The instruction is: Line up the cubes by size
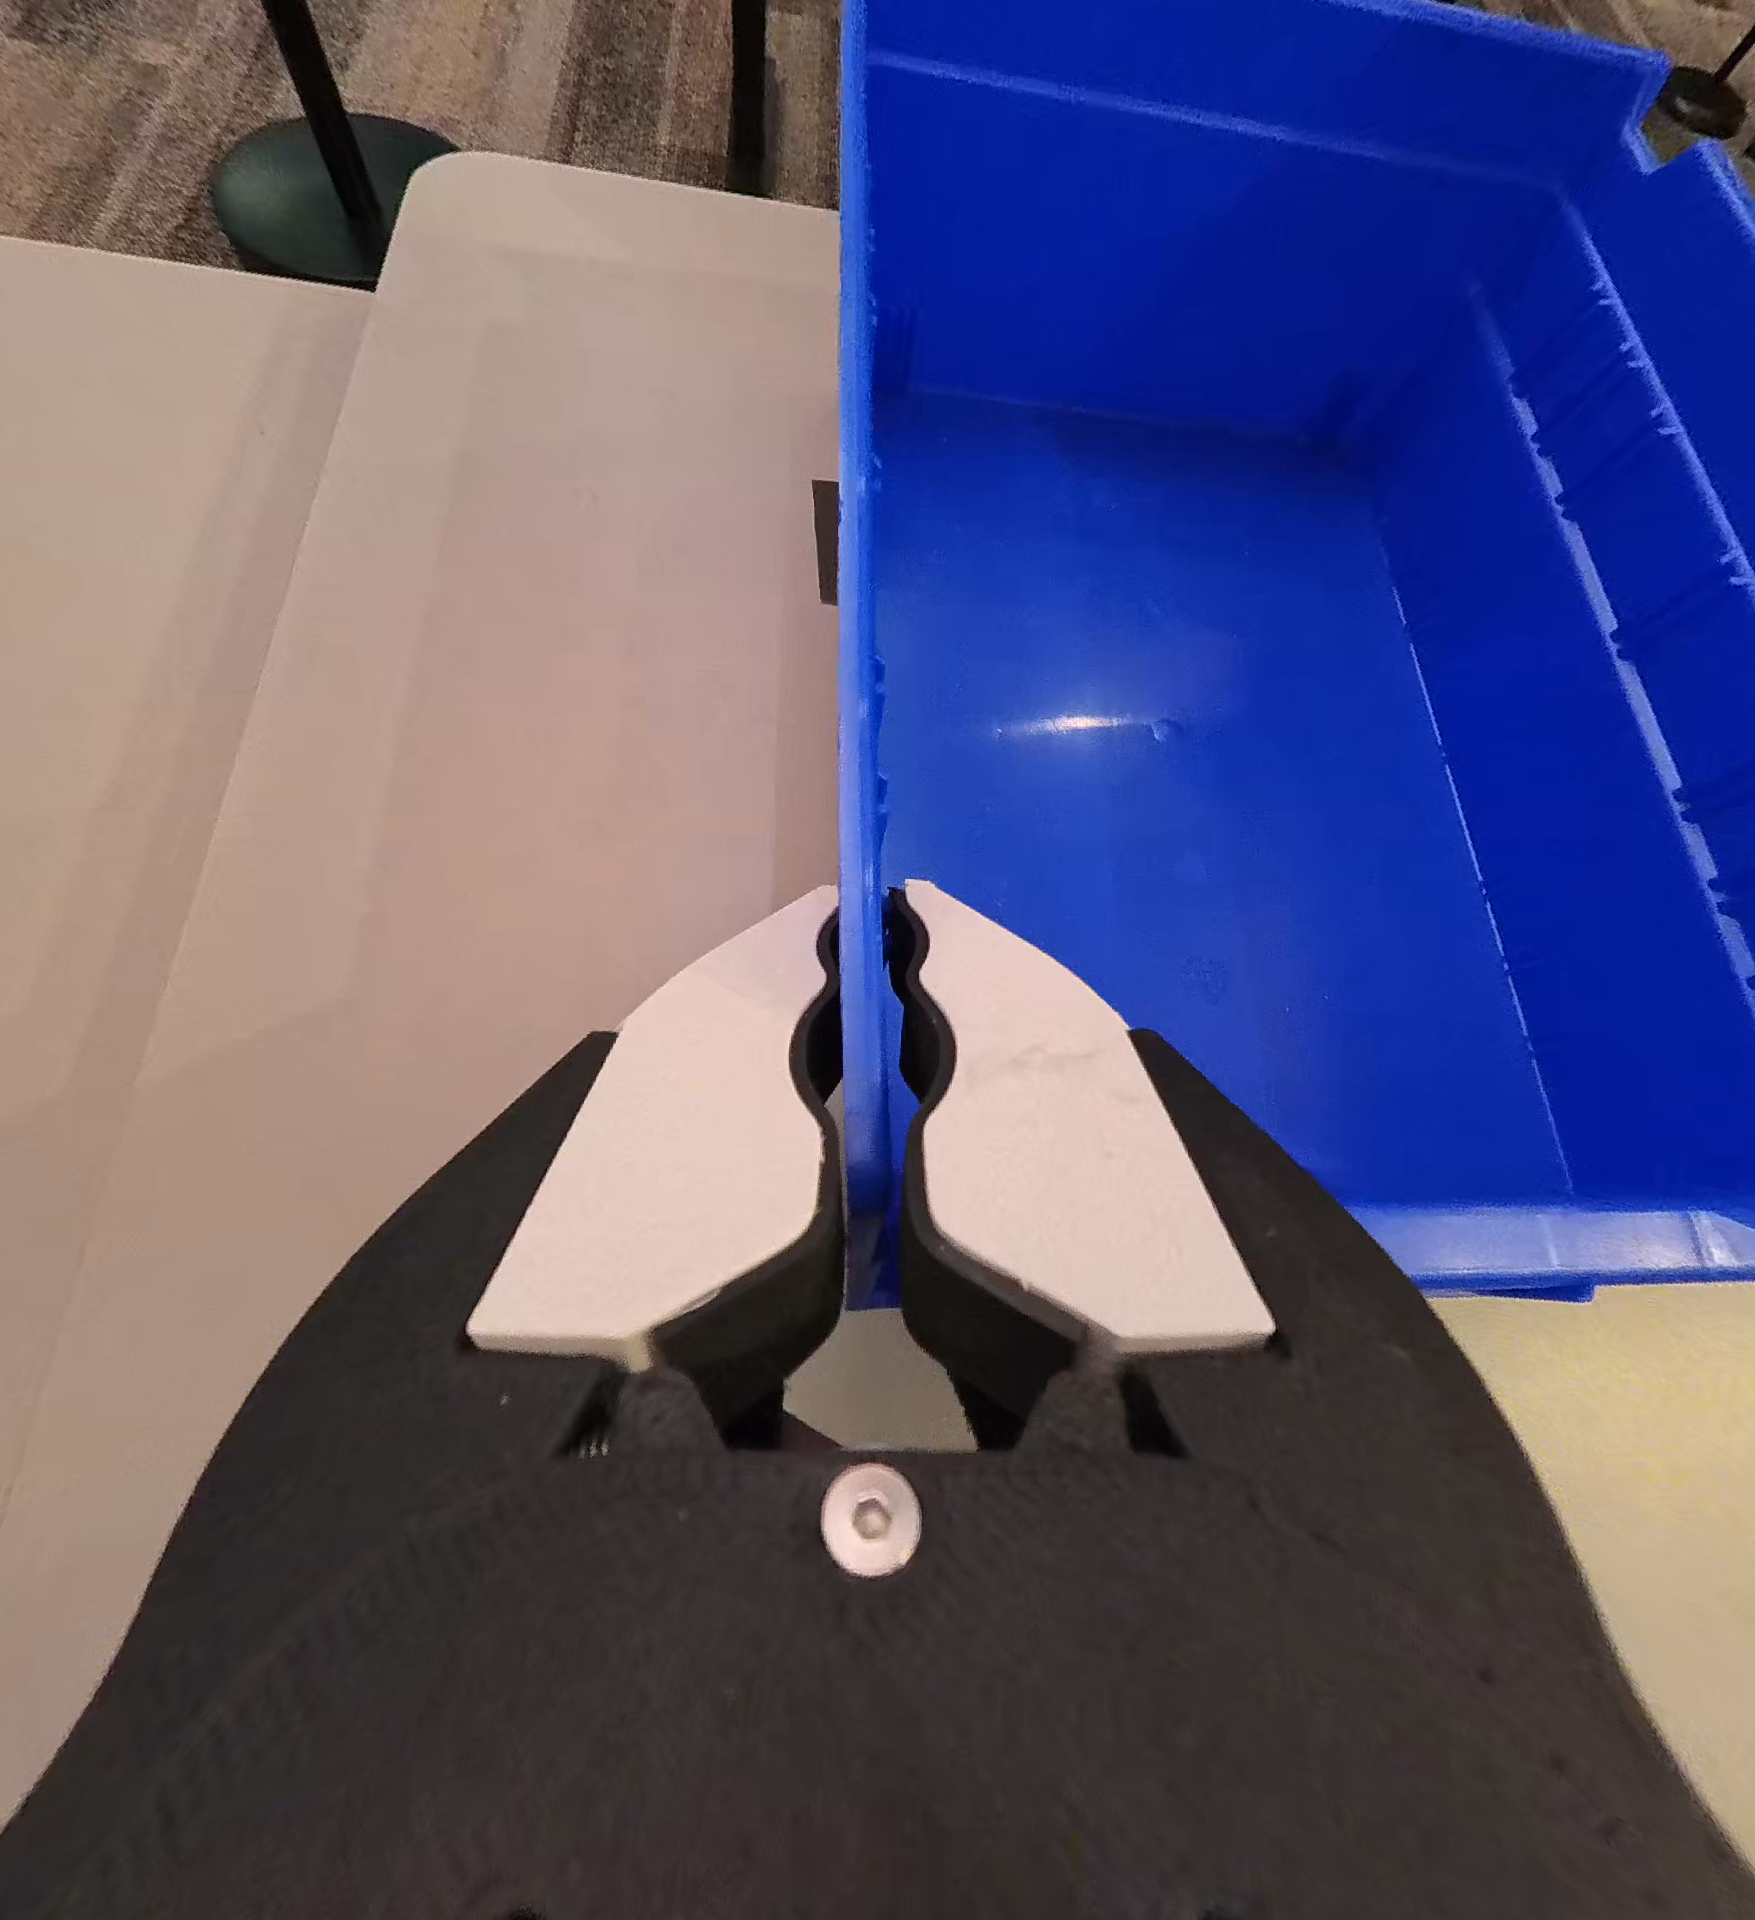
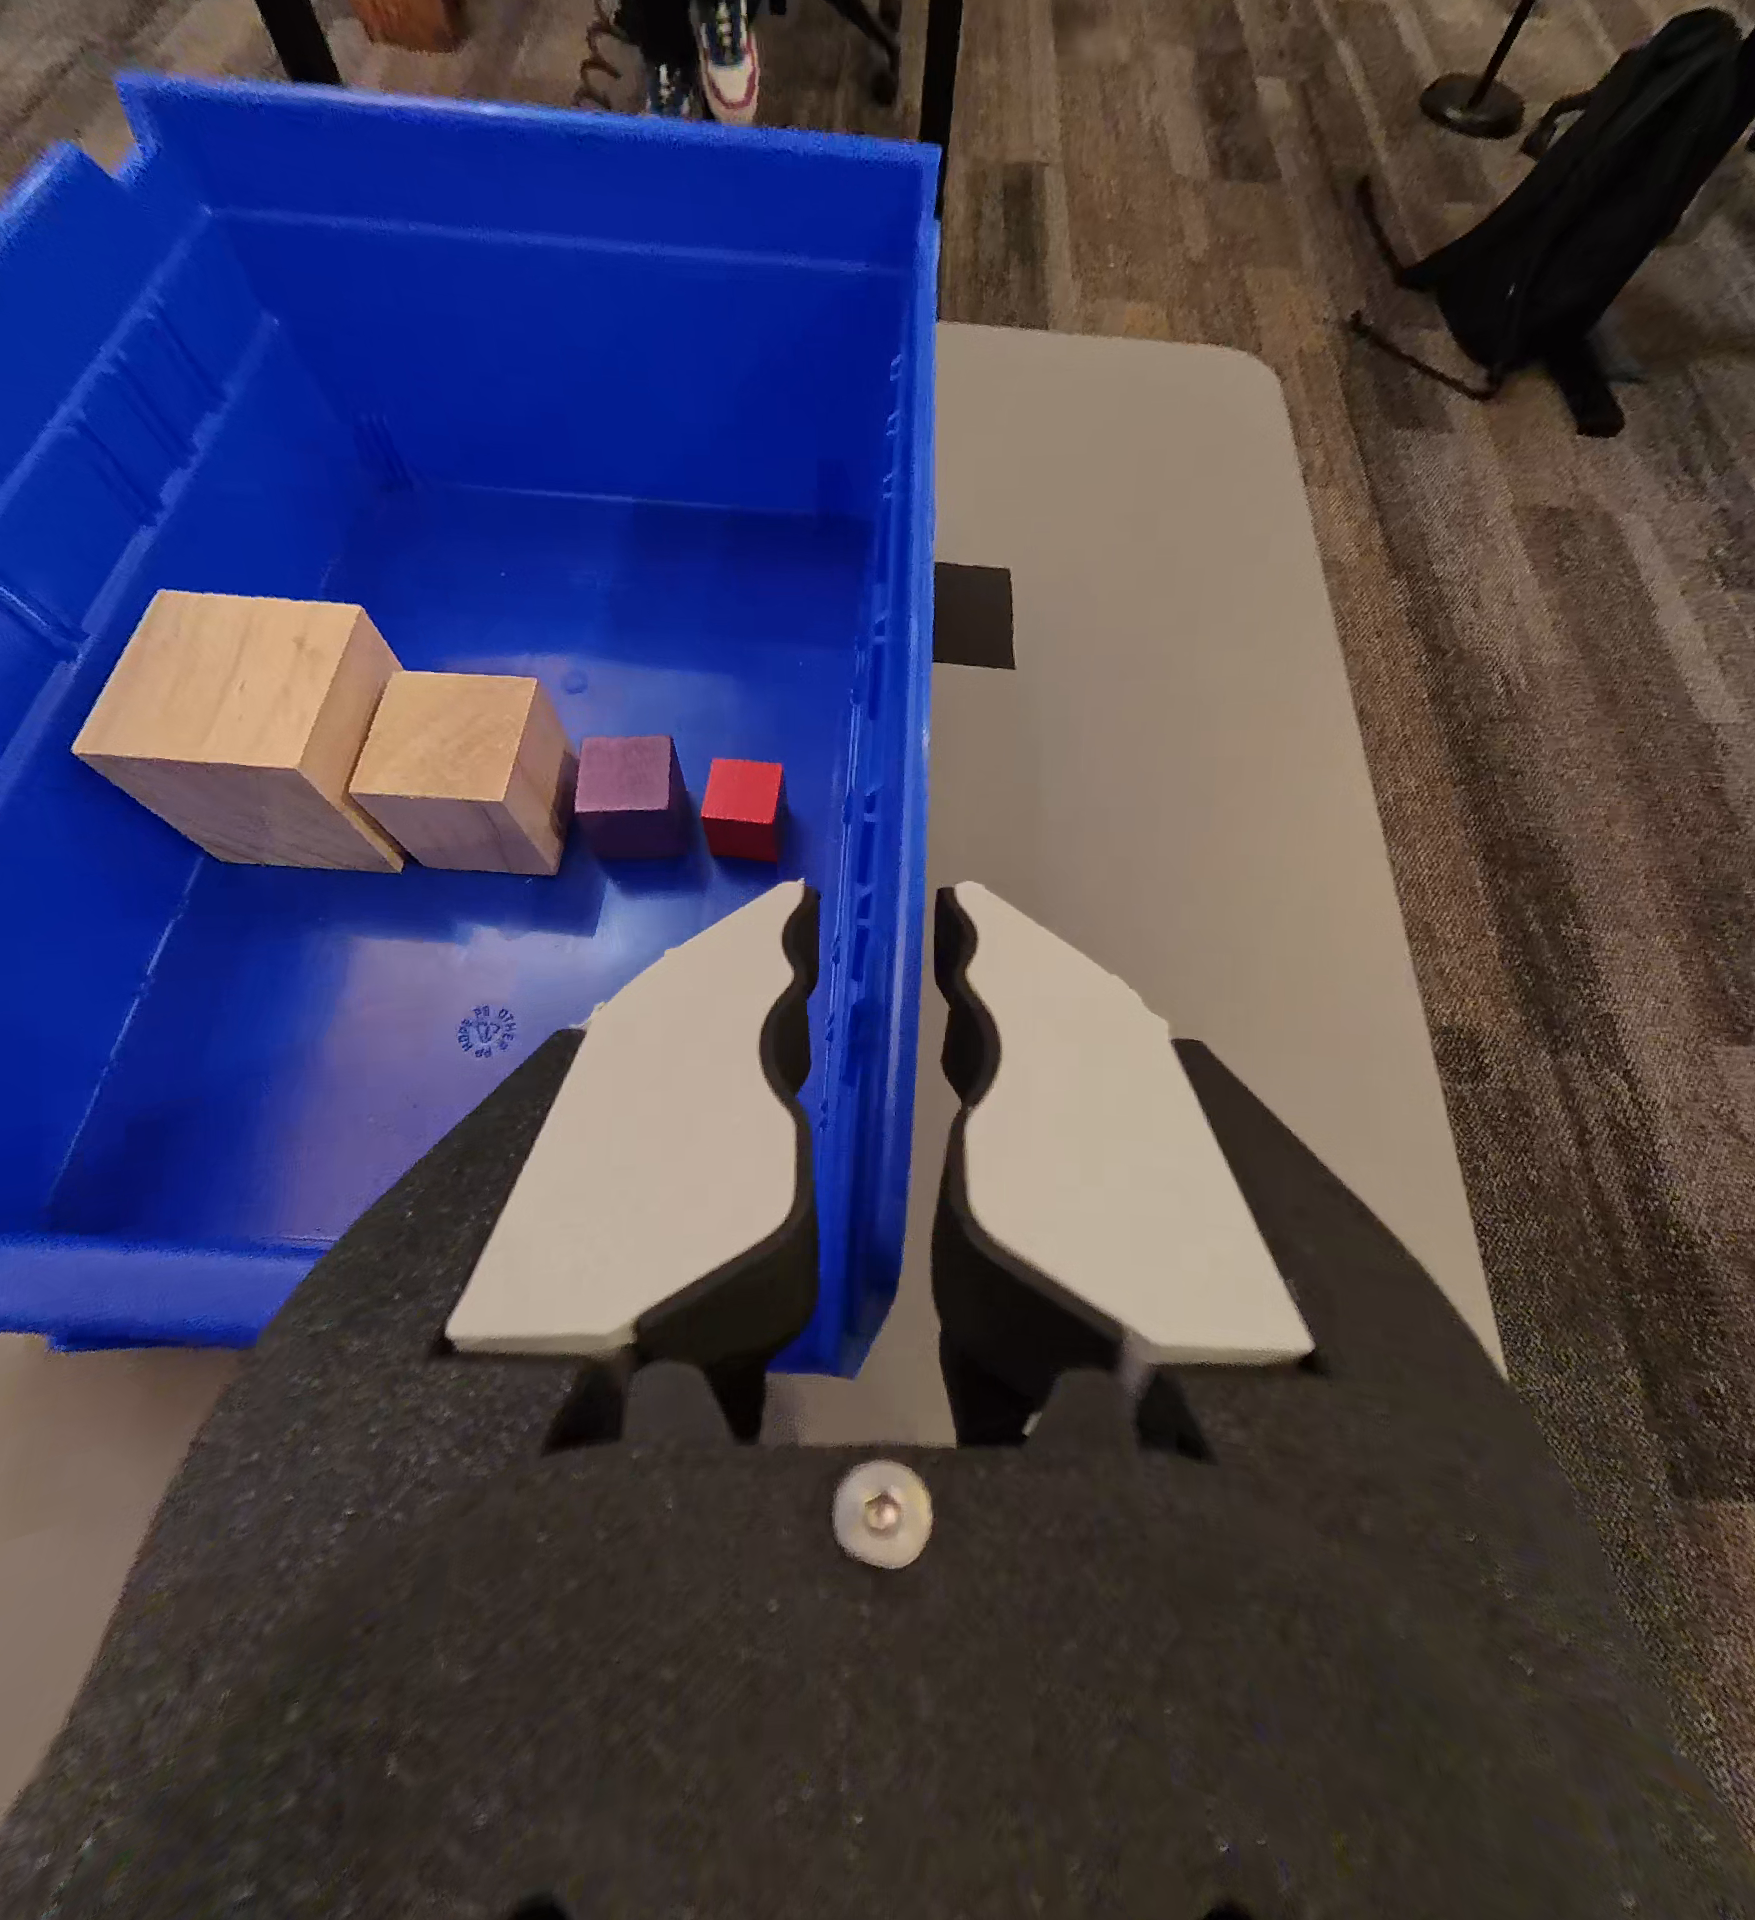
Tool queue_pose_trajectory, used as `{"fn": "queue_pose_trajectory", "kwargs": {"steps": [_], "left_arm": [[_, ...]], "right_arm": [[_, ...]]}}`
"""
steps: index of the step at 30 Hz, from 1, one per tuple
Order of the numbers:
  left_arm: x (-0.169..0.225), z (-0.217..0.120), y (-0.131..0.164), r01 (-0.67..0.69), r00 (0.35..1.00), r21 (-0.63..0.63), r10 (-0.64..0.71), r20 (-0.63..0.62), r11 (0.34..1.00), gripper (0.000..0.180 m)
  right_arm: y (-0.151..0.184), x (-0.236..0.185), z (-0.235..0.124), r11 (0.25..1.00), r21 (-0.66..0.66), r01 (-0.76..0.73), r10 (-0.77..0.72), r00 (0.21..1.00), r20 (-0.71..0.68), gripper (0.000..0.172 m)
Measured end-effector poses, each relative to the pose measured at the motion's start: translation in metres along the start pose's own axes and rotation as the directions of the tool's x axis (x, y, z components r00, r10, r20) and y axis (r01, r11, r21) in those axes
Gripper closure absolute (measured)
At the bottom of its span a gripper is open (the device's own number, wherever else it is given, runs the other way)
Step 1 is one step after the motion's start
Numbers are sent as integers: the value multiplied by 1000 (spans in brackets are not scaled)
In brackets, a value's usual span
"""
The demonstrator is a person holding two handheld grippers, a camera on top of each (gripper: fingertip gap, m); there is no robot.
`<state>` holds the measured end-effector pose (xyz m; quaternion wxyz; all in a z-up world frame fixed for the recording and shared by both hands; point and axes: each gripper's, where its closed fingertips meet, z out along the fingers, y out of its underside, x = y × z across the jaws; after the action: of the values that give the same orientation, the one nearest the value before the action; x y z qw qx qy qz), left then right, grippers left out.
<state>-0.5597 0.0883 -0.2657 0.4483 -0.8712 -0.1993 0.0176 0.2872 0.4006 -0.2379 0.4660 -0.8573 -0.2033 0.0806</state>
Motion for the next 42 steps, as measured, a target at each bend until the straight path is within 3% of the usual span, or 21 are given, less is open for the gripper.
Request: {"fn": "queue_pose_trajectory", "kwargs": {"steps": [3,8,15,19,23,42], "left_arm": [[0,0,0,12,1000,6,-12,-5,1000,175],[0,0,0,11,1000,6,-11,0,1000,175],[0,0,0,25,1000,12,-25,-12,1000,175],[0,0,0,29,999,14,-29,-18,999,175],[0,0,-1,36,999,20,-36,-19,999,175],[2,-29,-1,79,996,100,-74,-53,992,175]], "right_arm": [[4,0,6,1000,-16,13,-13,1000,-10,157],[7,3,10,1000,-19,21,-21,1000,-21,153],[2,16,-2,998,29,51,-49,996,-75,133],[5,15,-6,998,4,66,-66,996,-54,141],[12,1,1,997,-33,70,-69,997,24,166],[27,-13,-25,997,-48,54,-51,997,62,169]]}}
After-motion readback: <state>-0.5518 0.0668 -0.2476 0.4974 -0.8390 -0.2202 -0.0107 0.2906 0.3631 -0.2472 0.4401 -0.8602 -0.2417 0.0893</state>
